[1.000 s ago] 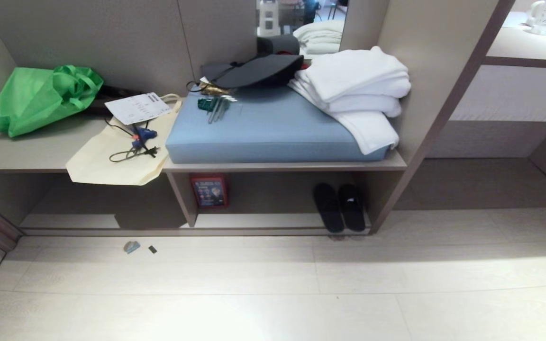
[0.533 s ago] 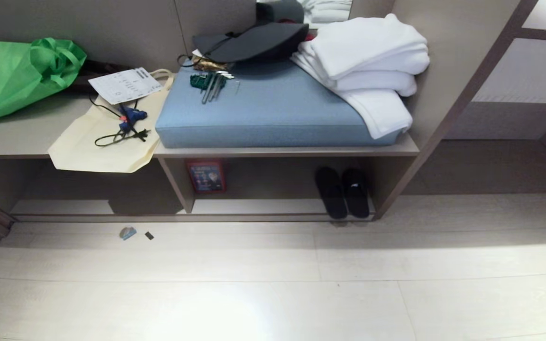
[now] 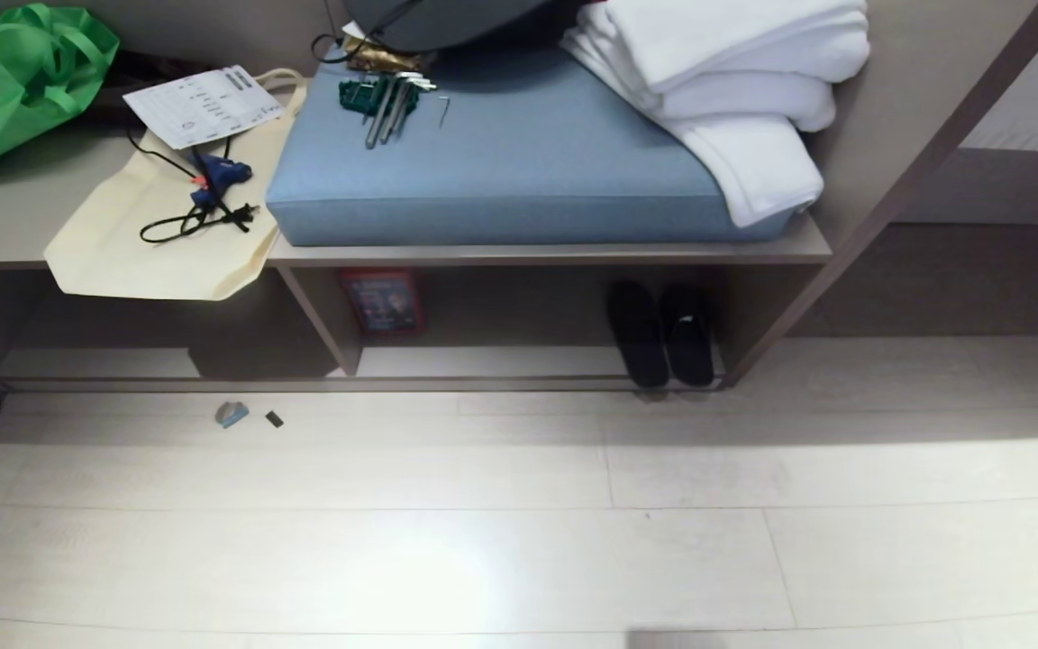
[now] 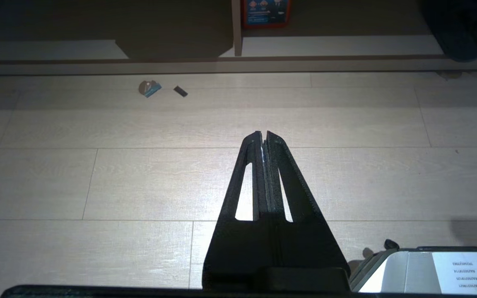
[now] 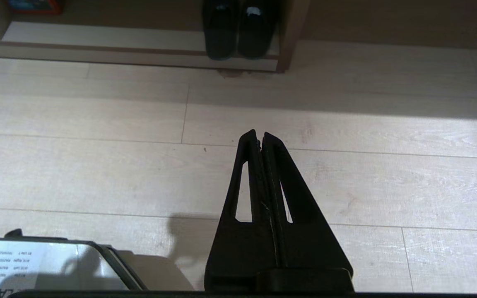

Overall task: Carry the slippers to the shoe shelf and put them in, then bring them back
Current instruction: Pick up the slippers in the shoe cabinet

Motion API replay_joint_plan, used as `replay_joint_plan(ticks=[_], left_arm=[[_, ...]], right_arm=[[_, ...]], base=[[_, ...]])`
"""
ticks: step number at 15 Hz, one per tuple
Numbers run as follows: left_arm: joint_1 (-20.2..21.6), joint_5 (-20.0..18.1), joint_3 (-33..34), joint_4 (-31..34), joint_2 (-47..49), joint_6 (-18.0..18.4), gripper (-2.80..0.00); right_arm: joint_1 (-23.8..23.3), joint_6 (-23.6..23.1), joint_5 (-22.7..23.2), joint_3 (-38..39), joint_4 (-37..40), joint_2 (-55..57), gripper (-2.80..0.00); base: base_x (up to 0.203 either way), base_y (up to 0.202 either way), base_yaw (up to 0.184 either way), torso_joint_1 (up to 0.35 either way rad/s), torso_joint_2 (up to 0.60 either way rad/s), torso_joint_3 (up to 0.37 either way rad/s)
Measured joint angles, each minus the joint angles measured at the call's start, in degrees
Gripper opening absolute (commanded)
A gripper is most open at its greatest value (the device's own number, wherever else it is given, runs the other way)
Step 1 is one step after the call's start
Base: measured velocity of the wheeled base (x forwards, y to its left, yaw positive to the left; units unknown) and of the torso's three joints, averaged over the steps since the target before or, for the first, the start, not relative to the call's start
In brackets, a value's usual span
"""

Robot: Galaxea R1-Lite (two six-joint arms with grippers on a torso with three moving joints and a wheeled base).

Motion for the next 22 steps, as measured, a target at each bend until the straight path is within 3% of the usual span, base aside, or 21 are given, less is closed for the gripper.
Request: replay_joint_plan(ticks=[22], left_arm=[[0.0,0.02,-0.02,0.0,0.0,0.0,-2.8]], right_arm=[[0.0,-0.13,-0.02,0.06,-0.33,0.0,-2.8]], base=[[0.0,0.0,0.0,0.002,0.0,-0.197]])
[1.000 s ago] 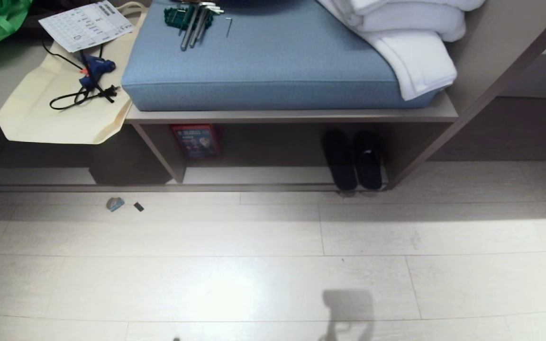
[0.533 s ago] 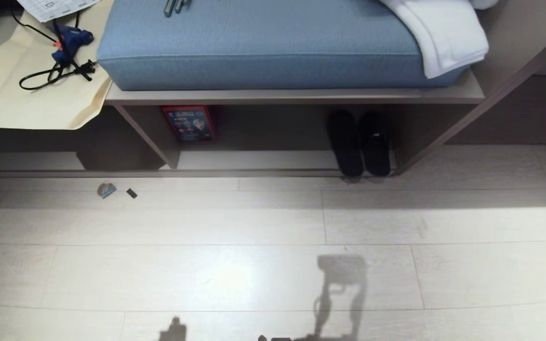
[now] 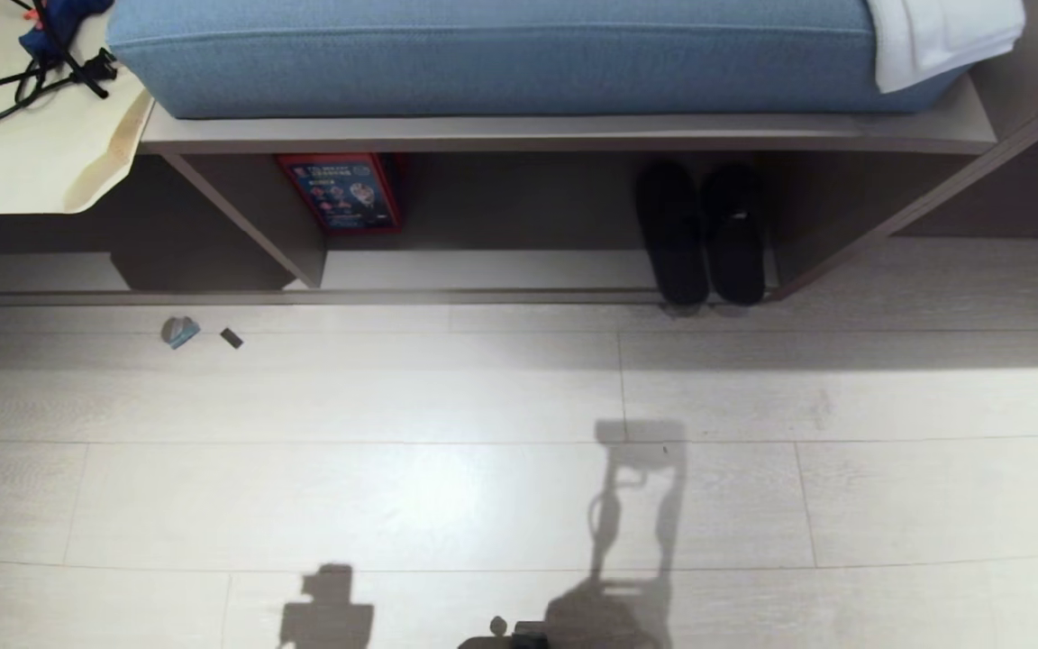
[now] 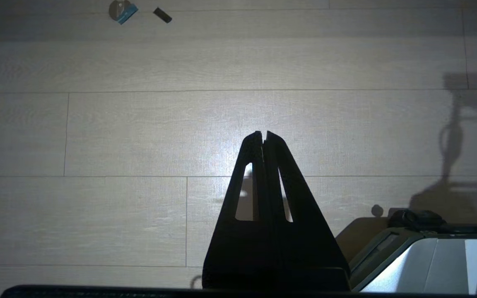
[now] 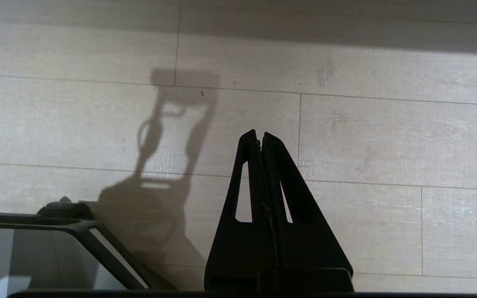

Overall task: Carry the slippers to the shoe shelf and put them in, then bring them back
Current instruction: Pick up the slippers in the shoe cabinet

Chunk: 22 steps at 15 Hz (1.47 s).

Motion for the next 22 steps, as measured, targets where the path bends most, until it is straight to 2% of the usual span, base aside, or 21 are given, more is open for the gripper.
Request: replay_joint_plan(ticks=[22], left_arm=[[0.0,-0.03,0.0,0.0,0.0,-0.02,-2.8]], right_arm=[[0.0,0.15,-0.07,-0.02,0.02,0.0,-2.8]], base=[[0.0,0.0,0.0,0.002,0.0,-0.198]])
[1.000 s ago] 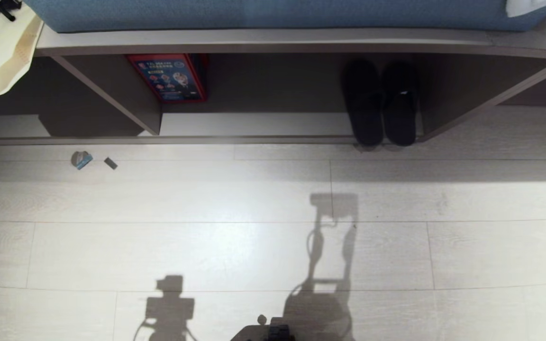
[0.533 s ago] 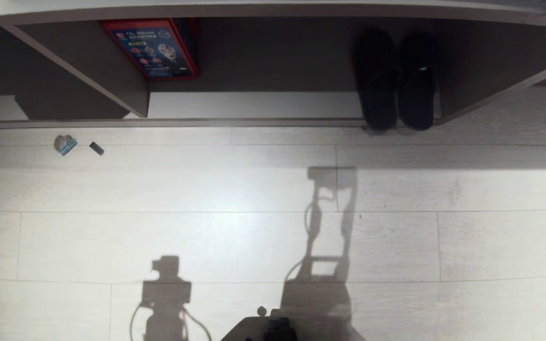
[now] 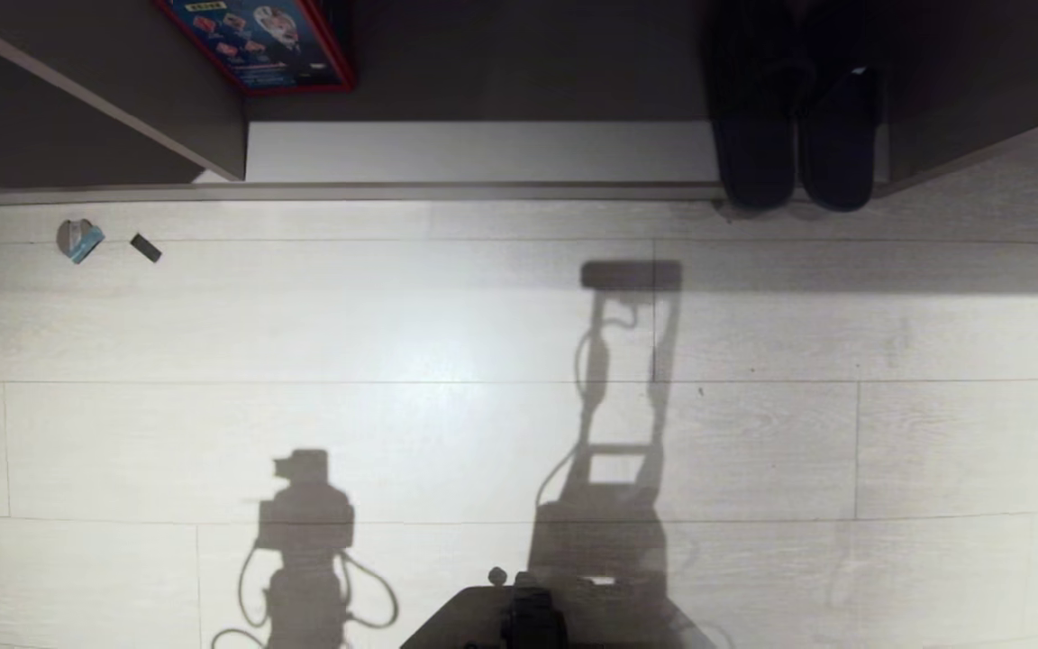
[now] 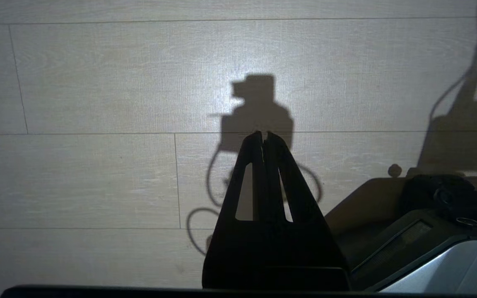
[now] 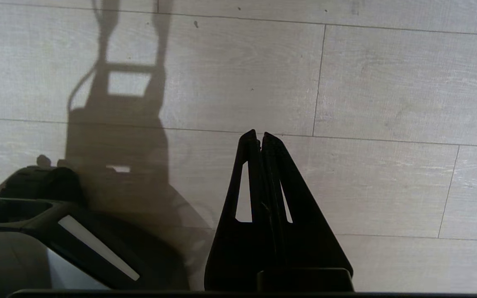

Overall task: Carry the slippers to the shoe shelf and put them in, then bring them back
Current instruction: Pick up the slippers in the shoe cabinet

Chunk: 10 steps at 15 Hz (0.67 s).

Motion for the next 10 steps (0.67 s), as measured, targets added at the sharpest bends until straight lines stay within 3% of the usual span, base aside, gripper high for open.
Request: replay_joint_plan(ticks=[10], left_arm=[[0.0,0.02,0.03,0.0,0.02,0.0,-2.8]], right_arm=[[0.0,0.0,0.0,0.0,-0.02,0.02,-2.8]], base=[[0.0,0.0,0.0,0.001,0.0,-0.197]])
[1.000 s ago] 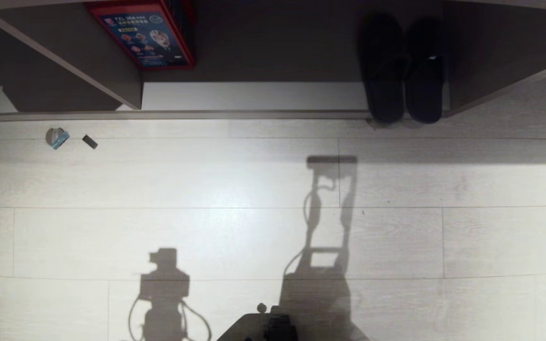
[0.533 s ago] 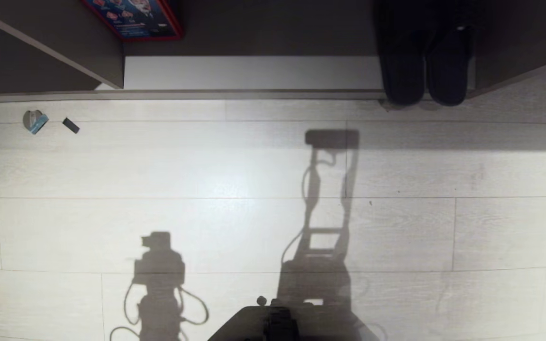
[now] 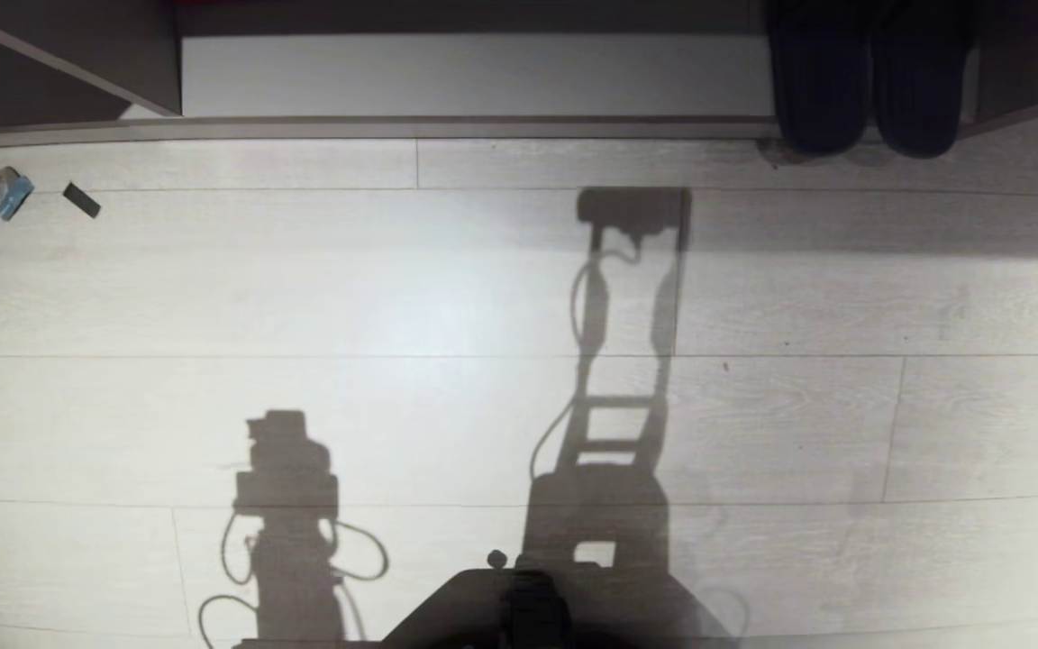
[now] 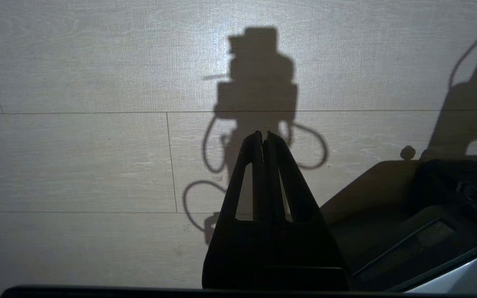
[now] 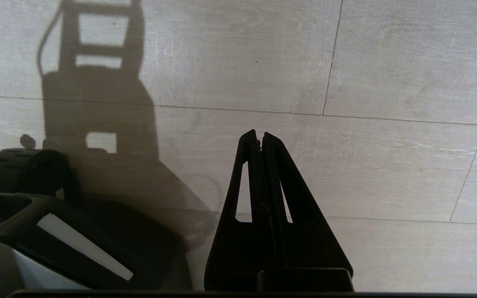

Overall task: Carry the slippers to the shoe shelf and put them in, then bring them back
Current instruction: Pick up the slippers in the shoe cabinet

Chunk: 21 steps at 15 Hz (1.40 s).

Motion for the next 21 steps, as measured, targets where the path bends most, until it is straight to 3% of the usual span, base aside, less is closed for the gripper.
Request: replay_joint_plan(ticks=[21], left_arm=[[0.0,-0.01,0.04,-0.06,0.0,0.33,-2.8]], right_arm=[[0.0,-0.5,0.1,0.0,0.05,0.05,-2.8]], base=[[0.0,0.0,0.0,0.001,0.0,-0.022]])
